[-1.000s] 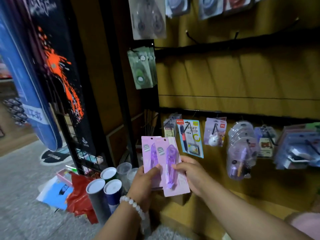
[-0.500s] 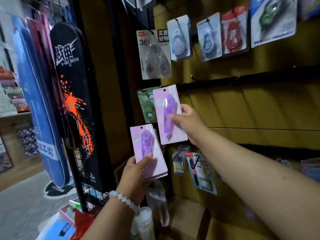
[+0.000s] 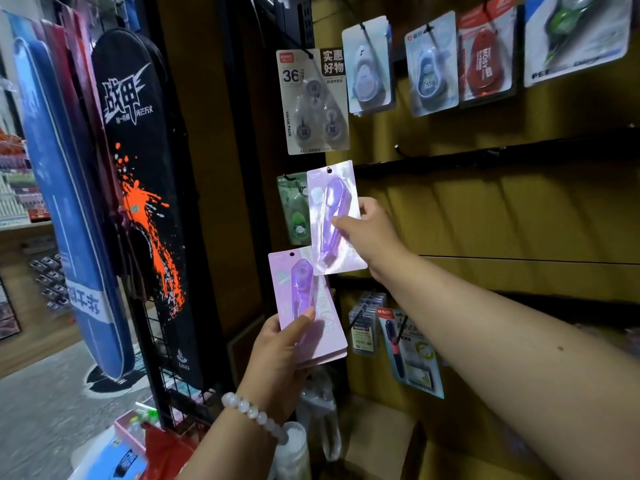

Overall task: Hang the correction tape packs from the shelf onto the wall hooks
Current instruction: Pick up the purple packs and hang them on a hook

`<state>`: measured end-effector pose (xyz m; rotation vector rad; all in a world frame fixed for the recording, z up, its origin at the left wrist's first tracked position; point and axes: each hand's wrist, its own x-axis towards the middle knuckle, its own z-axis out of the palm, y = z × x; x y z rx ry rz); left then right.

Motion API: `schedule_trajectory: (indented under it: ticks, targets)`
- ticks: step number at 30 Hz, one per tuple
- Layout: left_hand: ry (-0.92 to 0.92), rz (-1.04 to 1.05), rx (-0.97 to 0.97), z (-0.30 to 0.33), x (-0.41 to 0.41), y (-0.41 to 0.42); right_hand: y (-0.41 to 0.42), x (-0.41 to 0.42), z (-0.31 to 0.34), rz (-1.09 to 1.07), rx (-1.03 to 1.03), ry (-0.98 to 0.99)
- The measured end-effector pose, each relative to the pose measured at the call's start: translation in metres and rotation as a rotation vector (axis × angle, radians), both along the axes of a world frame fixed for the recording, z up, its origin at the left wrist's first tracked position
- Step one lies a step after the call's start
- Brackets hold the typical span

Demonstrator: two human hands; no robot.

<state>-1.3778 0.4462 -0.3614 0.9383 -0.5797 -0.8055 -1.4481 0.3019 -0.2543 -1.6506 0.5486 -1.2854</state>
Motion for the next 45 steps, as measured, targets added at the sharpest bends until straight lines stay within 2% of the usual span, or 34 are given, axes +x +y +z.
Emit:
schedule_trajectory:
  ticks: [5,8,11,13,15,18,21,28,33,40,45]
  targets:
    - [-0.012,0.005,0.020,-0.004,0.001,-0.002,-0.021,0.009,0.002,-0.148,0.068,0.036]
    - [-0.038,0.020,0.039,-0.006,0.004,-0.003,-0.038,0.011,0.004,-0.225,0.087,0.169]
    - [-0.071,0.050,0.051,-0.008,0.007,-0.005,-0.038,0.002,-0.001,-0.361,-0.001,0.406]
    - [-0.092,0.054,0.054,-0.009,0.007,-0.007,-0.027,-0.006,-0.010,-0.499,-0.123,0.472]
    - [-0.115,0.048,0.059,-0.009,0.007,-0.008,-0.010,-0.011,-0.022,-0.424,-0.145,0.439]
    - [-0.127,0.029,0.061,-0.008,0.003,-0.011,0.017,-0.013,-0.043,-0.015,0.053,0.395]
    - [-0.137,0.027,0.064,-0.006,-0.003,-0.011,0.032,-0.017,-0.059,0.107,0.190,0.362]
    - [-0.164,0.059,0.082,0.000,-0.010,-0.003,0.033,-0.023,-0.066,0.077,0.211,0.291]
    - [-0.087,0.107,0.108,0.000,-0.011,-0.004,0.034,-0.026,-0.062,0.226,0.341,0.154]
    - [-0.055,0.172,0.119,0.004,-0.007,0.002,0.018,-0.014,-0.005,0.030,0.083,-0.010]
    - [-0.038,0.173,0.120,0.003,-0.005,0.005,0.000,-0.002,0.019,-0.110,0.030,-0.015]
